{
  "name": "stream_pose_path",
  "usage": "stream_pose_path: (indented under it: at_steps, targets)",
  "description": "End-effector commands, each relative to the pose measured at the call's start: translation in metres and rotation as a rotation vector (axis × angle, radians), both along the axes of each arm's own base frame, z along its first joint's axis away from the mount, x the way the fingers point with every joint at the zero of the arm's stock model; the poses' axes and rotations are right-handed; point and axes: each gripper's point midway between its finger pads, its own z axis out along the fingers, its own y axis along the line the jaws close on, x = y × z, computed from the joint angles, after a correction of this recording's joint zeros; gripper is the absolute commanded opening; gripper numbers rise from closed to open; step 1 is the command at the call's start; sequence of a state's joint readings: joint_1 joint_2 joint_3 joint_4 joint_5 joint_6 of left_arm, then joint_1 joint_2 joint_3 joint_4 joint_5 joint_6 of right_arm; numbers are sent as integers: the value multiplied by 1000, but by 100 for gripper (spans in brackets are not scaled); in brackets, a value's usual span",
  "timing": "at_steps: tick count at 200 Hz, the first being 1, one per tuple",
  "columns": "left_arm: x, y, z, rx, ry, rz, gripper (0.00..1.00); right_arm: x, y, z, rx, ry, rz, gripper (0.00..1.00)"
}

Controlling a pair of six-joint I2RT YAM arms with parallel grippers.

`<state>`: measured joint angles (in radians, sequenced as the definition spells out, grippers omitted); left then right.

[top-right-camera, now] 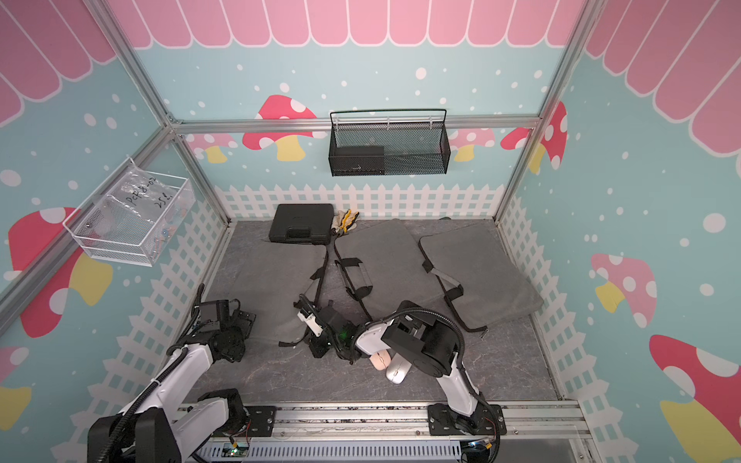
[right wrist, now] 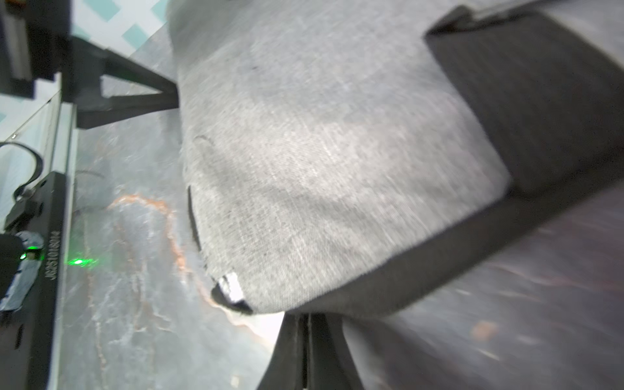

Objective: Put the mouse into the laptop bag
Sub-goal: Unzip the zipper on the zippered laptop bag.

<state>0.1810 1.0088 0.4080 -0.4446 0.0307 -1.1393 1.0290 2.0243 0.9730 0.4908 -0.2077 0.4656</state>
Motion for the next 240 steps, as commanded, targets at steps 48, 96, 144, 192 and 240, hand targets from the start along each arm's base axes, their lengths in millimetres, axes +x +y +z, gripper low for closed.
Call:
stream_pose_path:
  at_steps: [48, 96, 144, 192, 240]
  targets:
    - [-10, -1, -24, -19, 41, 2, 70, 6, -21, 15, 37, -24, -42, 0]
    - [-14, -2, -34, -36, 83, 21, 11, -18, -18, 26, 16, -59, -8, 0]
    - [-16, -2, -35, -38, 81, 29, 2, -51, 5, 29, 15, -62, 60, 0]
    - [-18, -2, -35, -42, 74, 40, 0, -60, 29, 9, -2, -23, 91, 0]
    - [-21, -2, -33, -43, 61, 52, 0, -58, 52, 9, 13, -8, 94, 0]
